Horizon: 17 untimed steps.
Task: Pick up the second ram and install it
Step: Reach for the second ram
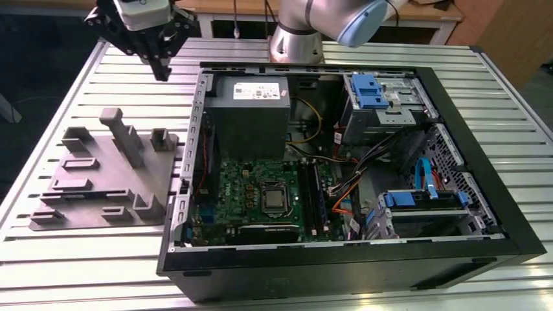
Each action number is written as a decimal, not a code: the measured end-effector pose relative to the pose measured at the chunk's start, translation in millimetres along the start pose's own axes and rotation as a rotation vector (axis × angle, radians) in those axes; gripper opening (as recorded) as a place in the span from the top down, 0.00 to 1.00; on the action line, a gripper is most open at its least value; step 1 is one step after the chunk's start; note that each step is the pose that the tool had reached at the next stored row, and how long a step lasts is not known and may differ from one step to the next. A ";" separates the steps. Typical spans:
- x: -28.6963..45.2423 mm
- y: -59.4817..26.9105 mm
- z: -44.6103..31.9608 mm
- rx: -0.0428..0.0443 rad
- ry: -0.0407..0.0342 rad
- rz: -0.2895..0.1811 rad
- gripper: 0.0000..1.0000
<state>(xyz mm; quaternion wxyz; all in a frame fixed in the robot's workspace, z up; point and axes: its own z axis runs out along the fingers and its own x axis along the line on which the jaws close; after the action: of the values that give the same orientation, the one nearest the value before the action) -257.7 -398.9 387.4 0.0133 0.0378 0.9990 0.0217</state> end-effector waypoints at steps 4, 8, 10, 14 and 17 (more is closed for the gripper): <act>6.7 -0.5 0.1 0.0000 0.0000 0.000 0.90; 12.3 -0.9 0.1 0.0001 0.0000 0.000 0.90; 15.1 -1.2 0.2 0.0001 0.0000 0.000 0.90; 21.7 -1.7 0.4 0.0000 0.0001 0.000 0.90; 27.3 -2.1 0.6 0.0000 0.0000 0.000 0.90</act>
<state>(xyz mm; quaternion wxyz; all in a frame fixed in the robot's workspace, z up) -285.0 -398.9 386.0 0.0133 0.0378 0.9990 0.0217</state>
